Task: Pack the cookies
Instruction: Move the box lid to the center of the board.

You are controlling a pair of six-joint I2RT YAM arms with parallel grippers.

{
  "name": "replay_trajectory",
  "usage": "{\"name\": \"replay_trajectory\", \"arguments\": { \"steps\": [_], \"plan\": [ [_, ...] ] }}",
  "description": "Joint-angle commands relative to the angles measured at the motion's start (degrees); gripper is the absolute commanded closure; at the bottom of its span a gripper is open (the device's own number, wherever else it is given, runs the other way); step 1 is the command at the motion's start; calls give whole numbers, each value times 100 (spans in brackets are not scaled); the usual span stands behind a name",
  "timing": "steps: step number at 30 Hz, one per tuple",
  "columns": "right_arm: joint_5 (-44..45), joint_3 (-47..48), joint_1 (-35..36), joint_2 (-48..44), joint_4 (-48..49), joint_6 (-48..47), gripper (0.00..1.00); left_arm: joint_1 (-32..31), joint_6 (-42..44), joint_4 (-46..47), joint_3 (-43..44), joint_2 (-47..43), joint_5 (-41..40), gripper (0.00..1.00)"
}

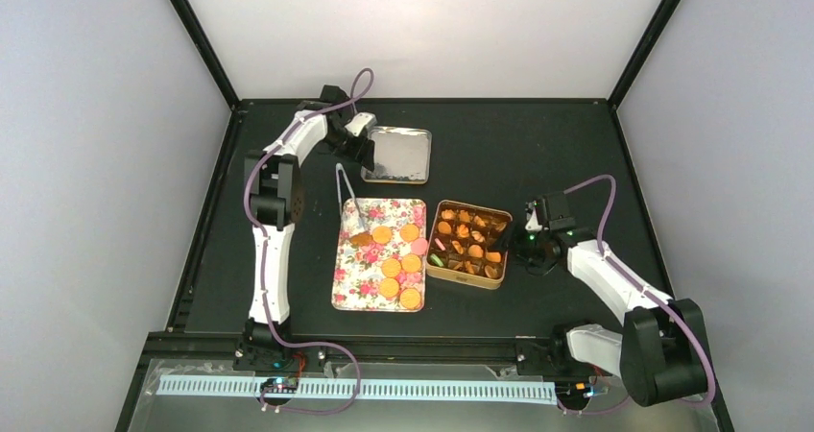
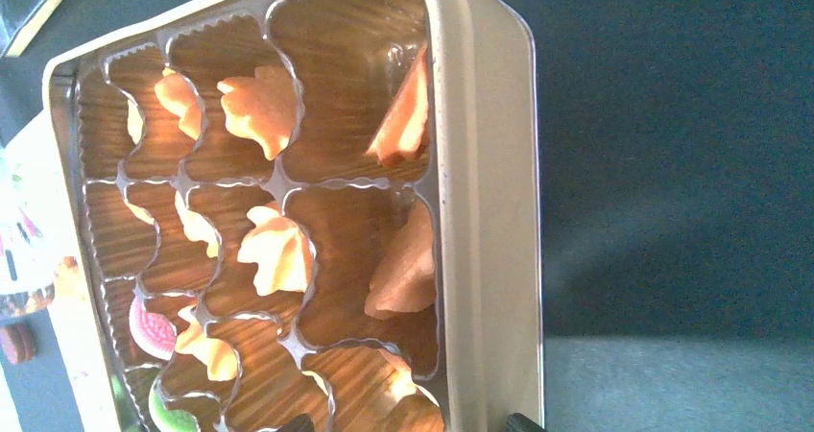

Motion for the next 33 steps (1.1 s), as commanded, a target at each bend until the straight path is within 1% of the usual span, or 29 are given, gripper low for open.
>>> {"name": "replay_trajectory", "arguments": {
  "steps": [1,5,9,14,17,21,23,28,33],
  "plan": [
    [-342,53,249,60,279,-38,48,-23,62,-26,306,222,-90,30],
    [-254,217,622,252,382,-10,48,-16,113,-86,500,397,-192,43],
    [-158,533,924,592,411,-12,47,-17,101,-60,573,436,-149,52],
    [-257,810,979,851,582,-35,46,-23,88,-61,631,484,-113,56],
    [-217,1065,978,891,374,-203,42,-24,88,-121,712,564,-106,61],
    [78,1440,977,814,-98,-536,36,-40,55,-178,835,661,-95,69],
    [264,1590,974,742,-300,-668,33,-66,44,-241,921,708,-97,70],
    [578,1895,965,557,-646,-884,30,-154,81,-333,1006,767,-250,78],
    [718,1994,949,392,-763,-956,29,-220,88,-469,1112,811,-360,91]
  ]
}}
